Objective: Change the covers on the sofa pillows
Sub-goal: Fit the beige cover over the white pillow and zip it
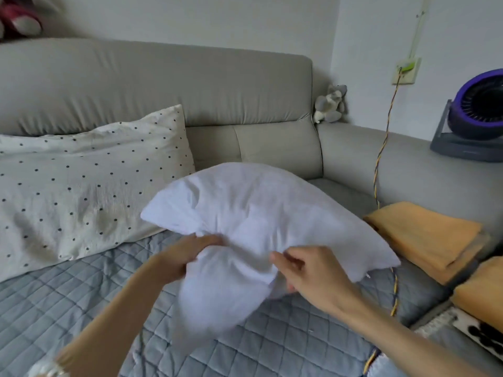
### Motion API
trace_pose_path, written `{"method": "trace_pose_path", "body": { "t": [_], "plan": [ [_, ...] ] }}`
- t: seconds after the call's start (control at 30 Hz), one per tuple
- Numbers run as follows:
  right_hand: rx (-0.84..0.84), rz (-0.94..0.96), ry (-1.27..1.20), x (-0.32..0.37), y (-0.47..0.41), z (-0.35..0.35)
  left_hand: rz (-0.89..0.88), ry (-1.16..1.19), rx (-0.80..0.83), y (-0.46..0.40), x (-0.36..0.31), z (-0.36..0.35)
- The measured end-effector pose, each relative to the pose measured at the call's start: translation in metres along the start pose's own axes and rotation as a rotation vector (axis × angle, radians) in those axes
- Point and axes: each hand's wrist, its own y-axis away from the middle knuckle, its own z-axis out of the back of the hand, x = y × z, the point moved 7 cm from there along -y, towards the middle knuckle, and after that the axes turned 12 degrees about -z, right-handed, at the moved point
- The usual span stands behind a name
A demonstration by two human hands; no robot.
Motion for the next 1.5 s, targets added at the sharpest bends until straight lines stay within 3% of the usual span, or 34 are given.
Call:
{"method": "trace_pose_path", "body": {
  "t": [0.03, 0.1, 0.2, 0.27, 0.37, 0.43, 0.47, 0.53, 0.57, 0.63, 0.73, 0.83, 0.93, 1.03, 1.1, 1.13, 1.17, 1.2, 1.23, 1.37, 1.43, 1.5],
  "plan": [
    [0.043, -0.063, 0.076, -0.007, 0.007, -0.001, 0.113, -0.064, 0.074, 0.012, 0.017, 0.011],
    [-0.135, -0.021, 0.154, -0.006, 0.005, 0.02, 0.255, -0.129, 0.183, 0.031, 0.03, 0.031],
    [-0.309, 0.139, 0.125, 0.01, -0.027, 0.046, 0.202, -0.503, 0.114, 0.027, 0.003, 0.056],
    [-0.294, 0.148, 0.141, 0.011, -0.066, 0.053, -0.047, -0.819, -0.048, 0.013, -0.04, 0.056],
    [-0.368, 0.026, 0.24, -0.007, -0.125, 0.062, -0.63, -0.875, -0.315, 0.003, -0.117, 0.02],
    [-0.173, -0.096, 0.28, -0.032, -0.146, 0.031, -0.822, -0.975, -0.392, -0.009, -0.135, -0.015],
    [-0.013, -0.152, 0.326, -0.047, -0.145, 0.005, -0.808, -1.045, -0.336, -0.027, -0.123, -0.033],
    [0.176, -0.145, 0.447, -0.063, -0.122, -0.042, -0.52, -1.218, -0.057, -0.068, -0.064, -0.058],
    [0.173, -0.094, 0.476, -0.062, -0.106, -0.053, -0.387, -1.258, 0.042, -0.081, -0.036, -0.059],
    [0.115, 0.034, 0.478, -0.044, -0.077, -0.057, -0.29, -1.235, 0.045, -0.105, -0.004, -0.047],
    [0.079, 0.089, 0.53, -0.037, -0.081, -0.052, -0.281, -1.292, 0.037, -0.125, 0.001, -0.042],
    [0.147, -0.223, 0.417, -0.077, -0.124, -0.05, -0.231, -1.328, 0.053, -0.111, -0.003, -0.06],
    [0.166, -0.248, 0.459, -0.079, -0.132, -0.06, -0.227, -1.353, 0.079, -0.073, -0.005, -0.062],
    [0.332, -0.183, 0.546, -0.068, -0.098, -0.068, -0.272, -1.313, 0.127, -0.045, -0.005, -0.054],
    [0.469, -0.244, 0.475, -0.075, -0.074, -0.056, -0.288, -1.284, 0.248, -0.04, 0.001, -0.059],
    [0.502, -0.284, 0.429, -0.08, -0.068, -0.05, -0.39, -1.33, 0.251, -0.042, -0.001, -0.065],
    [0.497, -0.316, 0.383, -0.085, -0.067, -0.045, -0.467, -1.279, 0.214, -0.047, -0.006, -0.068],
    [0.464, -0.342, 0.332, -0.089, -0.071, -0.041, -0.363, -1.224, 0.271, -0.054, -0.001, -0.069],
    [0.413, -0.359, 0.3, -0.091, -0.08, -0.038, -0.434, -1.295, 0.276, -0.065, 0.001, -0.073],
    [0.266, -0.128, 0.63, -0.069, -0.085, -0.045, -0.258, -1.511, 0.239, -0.082, 0.005, -0.081],
    [0.27, -0.046, 0.654, -0.06, -0.067, -0.044, -0.309, -1.532, 0.3, -0.065, 0.006, -0.084],
    [0.335, -0.115, 0.537, -0.058, -0.059, -0.029, -0.272, -1.404, 0.365, -0.04, -0.004, -0.071]
  ]
}}
